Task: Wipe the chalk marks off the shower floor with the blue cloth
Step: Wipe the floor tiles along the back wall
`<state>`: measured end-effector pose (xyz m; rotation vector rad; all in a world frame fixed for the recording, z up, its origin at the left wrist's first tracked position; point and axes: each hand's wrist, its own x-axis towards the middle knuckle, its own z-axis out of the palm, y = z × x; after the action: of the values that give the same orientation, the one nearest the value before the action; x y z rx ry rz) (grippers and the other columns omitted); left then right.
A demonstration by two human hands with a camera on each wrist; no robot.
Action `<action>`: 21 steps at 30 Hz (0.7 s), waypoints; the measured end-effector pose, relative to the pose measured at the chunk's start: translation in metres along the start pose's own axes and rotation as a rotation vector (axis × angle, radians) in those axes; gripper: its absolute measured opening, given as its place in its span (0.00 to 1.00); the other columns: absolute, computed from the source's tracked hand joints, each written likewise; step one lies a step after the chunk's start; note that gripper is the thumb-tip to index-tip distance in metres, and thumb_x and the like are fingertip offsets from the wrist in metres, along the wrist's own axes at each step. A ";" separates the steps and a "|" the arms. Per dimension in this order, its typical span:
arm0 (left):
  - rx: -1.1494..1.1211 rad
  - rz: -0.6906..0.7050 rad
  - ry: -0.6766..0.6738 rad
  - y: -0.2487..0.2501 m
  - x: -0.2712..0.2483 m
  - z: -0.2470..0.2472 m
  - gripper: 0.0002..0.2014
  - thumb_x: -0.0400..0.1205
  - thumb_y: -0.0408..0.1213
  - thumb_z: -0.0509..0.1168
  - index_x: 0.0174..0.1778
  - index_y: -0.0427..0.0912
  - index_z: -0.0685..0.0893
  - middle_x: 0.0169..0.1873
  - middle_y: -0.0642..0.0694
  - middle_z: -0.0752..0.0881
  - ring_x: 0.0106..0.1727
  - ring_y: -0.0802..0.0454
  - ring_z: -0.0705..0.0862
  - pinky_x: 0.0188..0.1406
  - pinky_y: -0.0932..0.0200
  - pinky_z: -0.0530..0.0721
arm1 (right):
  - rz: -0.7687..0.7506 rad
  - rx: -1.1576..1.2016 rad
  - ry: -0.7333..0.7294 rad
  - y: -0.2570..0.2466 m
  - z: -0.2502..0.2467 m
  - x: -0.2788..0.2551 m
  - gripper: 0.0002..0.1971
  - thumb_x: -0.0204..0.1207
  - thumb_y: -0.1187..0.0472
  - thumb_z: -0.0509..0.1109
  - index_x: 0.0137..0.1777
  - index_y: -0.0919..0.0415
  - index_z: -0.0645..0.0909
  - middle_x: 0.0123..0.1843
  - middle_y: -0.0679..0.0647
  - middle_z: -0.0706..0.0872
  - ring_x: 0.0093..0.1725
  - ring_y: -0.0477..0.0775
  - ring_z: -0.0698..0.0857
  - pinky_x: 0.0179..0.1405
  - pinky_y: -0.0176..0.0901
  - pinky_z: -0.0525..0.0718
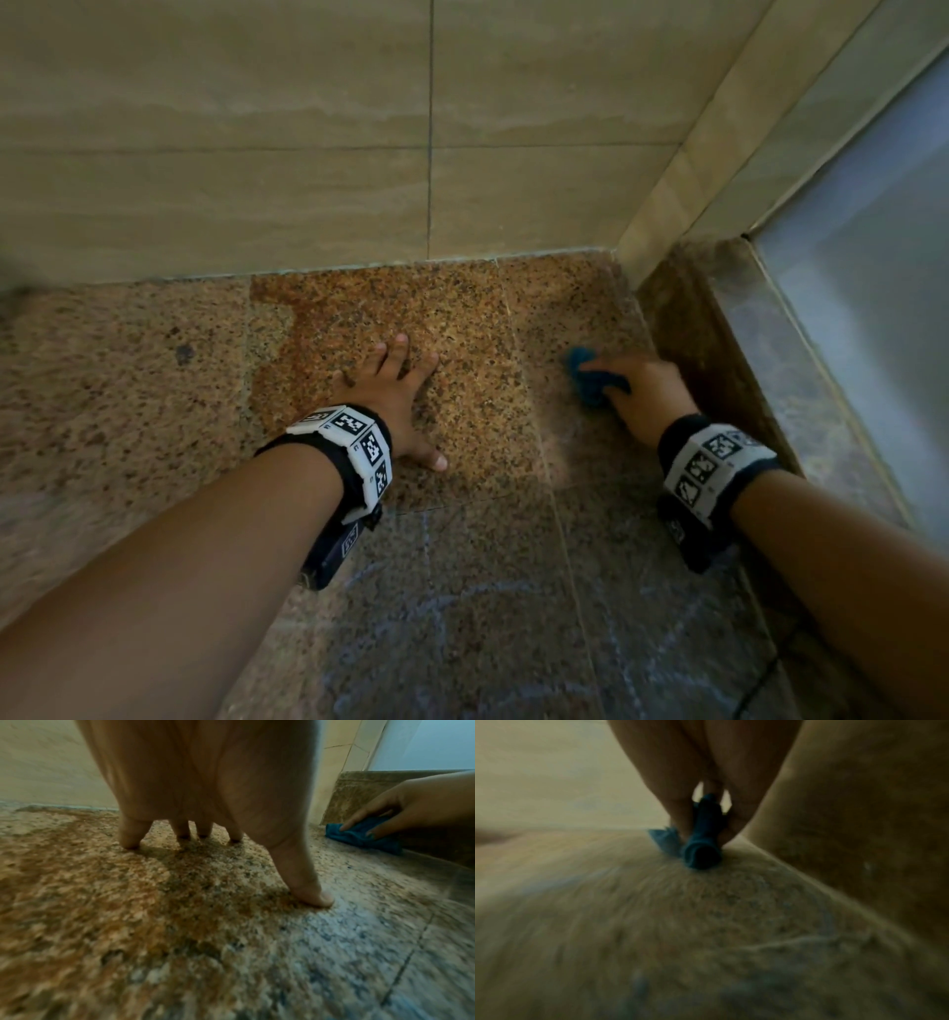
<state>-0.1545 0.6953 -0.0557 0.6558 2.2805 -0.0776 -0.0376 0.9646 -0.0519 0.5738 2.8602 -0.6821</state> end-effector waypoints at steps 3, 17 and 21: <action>-0.003 0.004 0.000 0.000 0.000 0.000 0.65 0.62 0.69 0.75 0.82 0.62 0.33 0.81 0.50 0.25 0.84 0.43 0.31 0.80 0.28 0.45 | 0.239 0.115 0.141 0.004 -0.007 0.004 0.20 0.78 0.73 0.64 0.67 0.57 0.80 0.70 0.60 0.79 0.68 0.60 0.77 0.68 0.41 0.72; 0.000 0.051 -0.004 0.006 -0.012 0.011 0.60 0.68 0.65 0.74 0.82 0.63 0.34 0.80 0.49 0.23 0.83 0.42 0.29 0.79 0.28 0.42 | 0.265 0.135 0.145 0.005 -0.001 -0.003 0.20 0.79 0.72 0.64 0.67 0.55 0.80 0.70 0.60 0.80 0.67 0.60 0.78 0.67 0.42 0.73; 0.036 0.062 -0.037 0.001 -0.011 0.017 0.61 0.67 0.67 0.74 0.82 0.64 0.33 0.80 0.50 0.23 0.83 0.44 0.29 0.79 0.27 0.42 | -0.007 0.090 0.057 -0.022 0.026 -0.038 0.20 0.75 0.74 0.67 0.64 0.57 0.83 0.67 0.58 0.82 0.67 0.59 0.79 0.68 0.36 0.68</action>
<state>-0.1363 0.6875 -0.0599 0.7368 2.2261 -0.1001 -0.0103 0.9218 -0.0575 0.6048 2.8970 -0.8123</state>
